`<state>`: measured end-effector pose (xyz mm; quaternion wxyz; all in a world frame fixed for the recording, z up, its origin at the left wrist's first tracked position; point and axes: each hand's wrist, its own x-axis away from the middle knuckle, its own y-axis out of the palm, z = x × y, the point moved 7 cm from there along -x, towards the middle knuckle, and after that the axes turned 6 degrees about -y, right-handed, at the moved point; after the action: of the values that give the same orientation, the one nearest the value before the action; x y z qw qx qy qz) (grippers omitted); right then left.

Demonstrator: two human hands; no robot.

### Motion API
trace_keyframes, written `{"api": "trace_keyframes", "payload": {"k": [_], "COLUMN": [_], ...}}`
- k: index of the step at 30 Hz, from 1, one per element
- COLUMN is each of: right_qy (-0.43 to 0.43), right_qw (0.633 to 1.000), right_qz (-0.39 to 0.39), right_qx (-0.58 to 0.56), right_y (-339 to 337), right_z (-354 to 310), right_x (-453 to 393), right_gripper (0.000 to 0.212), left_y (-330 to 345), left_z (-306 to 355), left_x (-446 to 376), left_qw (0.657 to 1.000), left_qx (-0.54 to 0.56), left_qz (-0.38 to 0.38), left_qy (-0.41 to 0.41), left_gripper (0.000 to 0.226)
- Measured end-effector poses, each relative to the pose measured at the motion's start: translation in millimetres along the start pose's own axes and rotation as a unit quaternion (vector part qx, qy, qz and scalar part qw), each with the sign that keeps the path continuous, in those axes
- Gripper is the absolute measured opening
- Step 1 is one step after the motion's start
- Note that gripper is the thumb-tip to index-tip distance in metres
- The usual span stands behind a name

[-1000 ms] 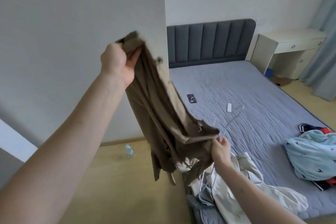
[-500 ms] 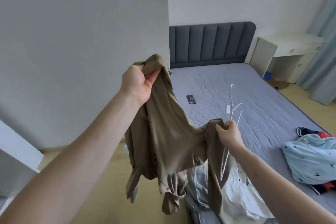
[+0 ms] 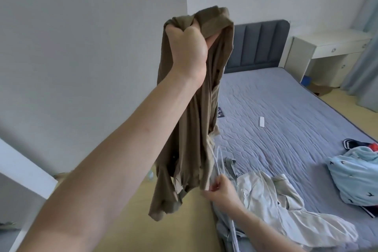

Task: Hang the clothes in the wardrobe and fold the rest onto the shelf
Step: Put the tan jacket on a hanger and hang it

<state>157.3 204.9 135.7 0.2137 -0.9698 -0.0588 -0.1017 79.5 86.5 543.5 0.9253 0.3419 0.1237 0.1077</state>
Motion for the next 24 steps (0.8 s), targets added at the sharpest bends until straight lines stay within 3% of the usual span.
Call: {"api": "trace_keyframes", "payload": {"k": [6, 9, 13, 14, 18, 24], "right_qy": [0.074, 0.083, 0.103, 0.112, 0.114, 0.036], "right_qw": [0.995, 0.993, 0.985, 0.982, 0.98, 0.958], "right_qz": [-0.044, 0.033, 0.115, 0.121, 0.141, 0.182], "right_qx": [-0.051, -0.075, -0.082, -0.087, -0.085, -0.217], "right_y": [54.1, 49.8, 33.3, 29.3, 7.4, -53.6], "right_z": [-4.1, -21.9, -36.5, -36.5, -32.4, -32.8], "right_x": [-8.3, -22.0, -38.0, -41.2, -50.2, -45.0], "right_gripper": [0.061, 0.063, 0.085, 0.079, 0.014, 0.013], "left_y": [33.8, 46.4, 57.7, 59.1, 48.5, -47.2], "left_z": [14.1, 22.2, 31.5, 32.6, 47.1, 67.5], "left_x": [1.4, 8.1, 22.4, 23.8, 11.7, -45.3], "left_qw": [0.991, 0.985, 0.98, 0.98, 0.978, 0.943], "left_qx": [-0.106, -0.119, -0.114, -0.111, -0.114, -0.23], "left_qz": [-0.01, -0.023, -0.029, -0.031, -0.024, 0.103], "left_qy": [0.081, 0.123, 0.16, 0.162, 0.172, 0.217], "left_gripper": [0.023, 0.022, 0.018, 0.017, 0.015, 0.032]}}
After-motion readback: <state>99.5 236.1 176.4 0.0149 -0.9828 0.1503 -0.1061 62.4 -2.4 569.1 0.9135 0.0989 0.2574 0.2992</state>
